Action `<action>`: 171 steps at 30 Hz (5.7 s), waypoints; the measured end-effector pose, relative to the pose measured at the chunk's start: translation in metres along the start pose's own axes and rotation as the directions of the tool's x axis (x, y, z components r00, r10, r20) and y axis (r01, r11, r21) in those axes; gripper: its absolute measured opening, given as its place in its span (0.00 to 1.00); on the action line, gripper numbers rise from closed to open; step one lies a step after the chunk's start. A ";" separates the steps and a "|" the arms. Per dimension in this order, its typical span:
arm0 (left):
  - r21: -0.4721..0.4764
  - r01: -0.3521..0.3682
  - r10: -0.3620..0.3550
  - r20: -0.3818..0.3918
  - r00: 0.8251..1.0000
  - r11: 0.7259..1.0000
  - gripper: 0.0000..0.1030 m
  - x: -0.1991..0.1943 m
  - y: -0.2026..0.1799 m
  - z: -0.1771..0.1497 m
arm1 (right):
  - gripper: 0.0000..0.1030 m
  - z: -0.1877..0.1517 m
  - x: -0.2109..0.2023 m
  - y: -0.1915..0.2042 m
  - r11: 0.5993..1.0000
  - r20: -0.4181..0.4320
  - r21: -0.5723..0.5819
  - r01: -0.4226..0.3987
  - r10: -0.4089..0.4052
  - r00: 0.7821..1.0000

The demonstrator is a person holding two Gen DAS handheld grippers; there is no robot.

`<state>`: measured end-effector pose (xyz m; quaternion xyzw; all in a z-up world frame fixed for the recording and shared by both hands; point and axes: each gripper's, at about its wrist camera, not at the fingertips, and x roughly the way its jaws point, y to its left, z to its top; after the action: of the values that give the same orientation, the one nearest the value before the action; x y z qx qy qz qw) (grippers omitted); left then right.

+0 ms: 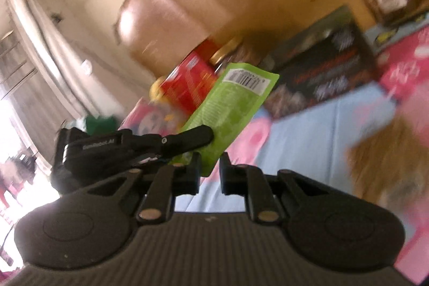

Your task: Organize snacks

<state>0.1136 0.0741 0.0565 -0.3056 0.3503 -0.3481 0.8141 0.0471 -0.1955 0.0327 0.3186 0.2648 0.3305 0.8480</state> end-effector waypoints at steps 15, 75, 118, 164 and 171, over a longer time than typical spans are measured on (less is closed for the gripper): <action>0.085 -0.372 0.362 0.113 0.925 0.924 0.49 0.066 0.006 0.085 | 0.21 0.072 0.029 -0.042 0.986 0.135 0.038 0.163 -0.167 0.977; -0.043 -0.165 0.163 -0.050 0.985 0.985 0.37 -0.042 0.048 -0.093 | 0.05 -0.050 -0.018 -0.054 0.932 -0.217 0.334 0.142 -0.071 0.974; -0.285 0.181 -0.189 0.000 0.982 0.941 0.12 -0.064 0.063 -0.104 | 0.62 -0.064 -0.027 -0.030 0.982 -0.268 0.159 -0.107 0.147 0.952; 0.362 -0.655 0.632 0.197 0.749 0.663 0.55 0.032 -0.053 -0.083 | 0.35 -0.043 -0.021 -0.011 0.881 0.067 -0.166 0.443 -0.438 0.897; 0.359 -0.668 0.648 0.194 0.736 0.652 0.72 0.022 -0.059 -0.115 | 0.39 -0.063 -0.040 0.006 0.855 0.091 -0.215 0.472 -0.464 0.881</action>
<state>0.0141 -0.0061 0.0270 0.0097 0.3373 -0.0866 0.9374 -0.0225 -0.1976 0.0052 0.1497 0.2790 0.1373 0.9386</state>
